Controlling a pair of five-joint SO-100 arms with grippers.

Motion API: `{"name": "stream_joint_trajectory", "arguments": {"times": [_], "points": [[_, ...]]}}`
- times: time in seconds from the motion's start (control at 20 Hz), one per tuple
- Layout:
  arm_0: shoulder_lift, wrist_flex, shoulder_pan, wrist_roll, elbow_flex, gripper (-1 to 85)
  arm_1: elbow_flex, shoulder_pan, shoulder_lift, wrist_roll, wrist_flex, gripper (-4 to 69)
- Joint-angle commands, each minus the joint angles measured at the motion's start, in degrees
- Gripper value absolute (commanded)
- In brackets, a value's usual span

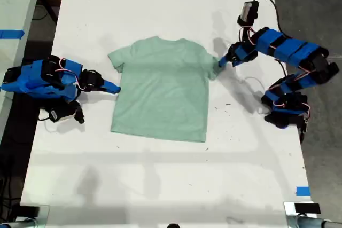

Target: Fold t shirt

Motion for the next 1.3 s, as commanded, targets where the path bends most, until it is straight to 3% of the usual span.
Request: {"name": "stream_joint_trajectory", "arguments": {"times": [0.0, 0.15, 0.2, 0.25, 0.4, 0.5, 0.6, 0.7, 0.9, 0.95, 1.0, 1.05, 1.1, 1.15, 1.25], "points": [[0.35, 0.09, -0.44, -0.97, 0.0, 5.1, -5.71, 0.97, -6.59, -2.46, -6.24, 21.9], [0.35, 0.09, -0.44, -0.97, 0.0, 5.1, -9.76, -1.23, -14.33, -2.46, -9.32, 20.7], [0.35, 0.09, -0.44, -0.97, 0.0, 5.1, -10.72, -1.49, -16.35, -2.55, -9.23, 3.3], [0.35, 0.09, -0.44, -0.97, 0.0, 5.1, -10.99, -1.05, -17.49, -1.76, -7.56, -1.4], [0.35, 0.09, -0.44, -0.88, 0.0, 5.1, -10.37, 4.31, -10.02, -0.35, 0.35, -1.3], [0.35, 0.09, -0.44, -0.88, 0.0, 5.1, -19.16, 2.81, -4.83, -1.85, 6.68, -1.3], [0.35, 0.09, -0.44, -0.88, 0.0, 5.1, -36.21, -5.36, -8.26, -1.05, 14.41, -1.3], [0.35, 0.09, -0.44, -0.88, 0.0, 5.1, -51.68, -16.17, -17.49, 1.14, 17.67, -1.3], [0.35, 0.09, -0.44, -0.88, 0.0, 5.1, -64.86, -29.27, -34.63, 5.36, 14.94, -1.2], [0.35, 0.09, -0.44, -0.88, 0.0, 5.1, -65.92, -30.32, -36.91, 5.98, 14.68, 1.7], [0.35, 0.09, -0.44, -0.88, 0.0, 5.1, -66.27, -30.41, -37.53, 5.98, 15.12, 12.0], [0.35, 0.09, -0.44, -0.88, 0.0, 5.1, -66.36, -29.44, -36.3, 5.71, 16.7, 16.4], [0.35, 0.09, -0.44, -0.88, 0.0, 5.1, -66.01, -27.33, -33.49, 5.45, 19.16, 14.3], [0.35, 0.09, -0.44, -0.88, 0.0, 5.1, -63.9, -24.79, -28.56, 5.45, 21.09, 0.0], [0.35, 0.09, -0.44, -0.88, 0.0, 5.1, -58.54, -19.51, -17.75, 4.22, 23.91, 0.1]]}}
